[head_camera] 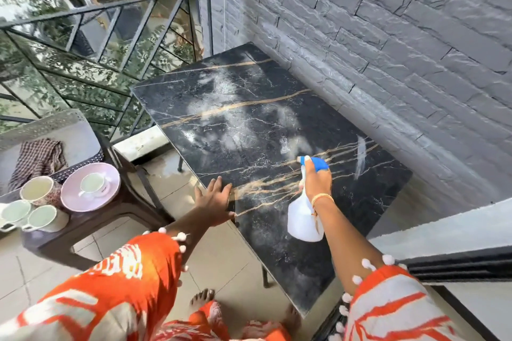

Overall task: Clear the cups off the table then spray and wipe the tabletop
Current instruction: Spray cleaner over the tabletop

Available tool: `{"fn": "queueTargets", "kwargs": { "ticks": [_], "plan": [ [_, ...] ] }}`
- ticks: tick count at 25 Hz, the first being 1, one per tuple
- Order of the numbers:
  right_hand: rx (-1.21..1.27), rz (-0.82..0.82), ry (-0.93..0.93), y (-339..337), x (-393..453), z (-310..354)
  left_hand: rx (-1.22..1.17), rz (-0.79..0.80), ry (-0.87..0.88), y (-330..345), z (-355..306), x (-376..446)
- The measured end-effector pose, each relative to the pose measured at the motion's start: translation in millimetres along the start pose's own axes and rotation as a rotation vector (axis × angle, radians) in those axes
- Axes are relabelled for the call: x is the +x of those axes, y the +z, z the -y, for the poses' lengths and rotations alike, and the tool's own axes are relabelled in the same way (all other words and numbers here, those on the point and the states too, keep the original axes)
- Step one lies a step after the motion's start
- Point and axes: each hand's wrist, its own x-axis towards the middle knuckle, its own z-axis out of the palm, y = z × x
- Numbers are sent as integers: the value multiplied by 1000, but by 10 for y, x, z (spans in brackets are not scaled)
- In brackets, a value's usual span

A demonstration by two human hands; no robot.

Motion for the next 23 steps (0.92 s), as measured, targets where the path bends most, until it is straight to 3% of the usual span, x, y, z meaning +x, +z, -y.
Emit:
{"fn": "queueTargets", "kwargs": {
  "ticks": [5, 8, 13, 16, 20, 23],
  "plan": [
    [-49, 72, -20, -226, 369, 8, -56, -132, -42, 60, -556, 28],
    [-53, 59, -35, -346, 534, 23, -161, -87, -107, 115, -904, 51],
    [-174, 345, -28, -134, 649, 180, -80, 83, -219, 327, -1288, 69],
    [-96, 364, -119, 133, 683, 353, 49, 87, -203, 365, -1267, 46],
    [-160, 614, -109, 326, 679, 392, 75, 116, -221, 397, -1274, 54],
    [-83, 426, -136, 203, 730, 321, 58, 146, -228, 405, -1286, 89]
  ]
}}
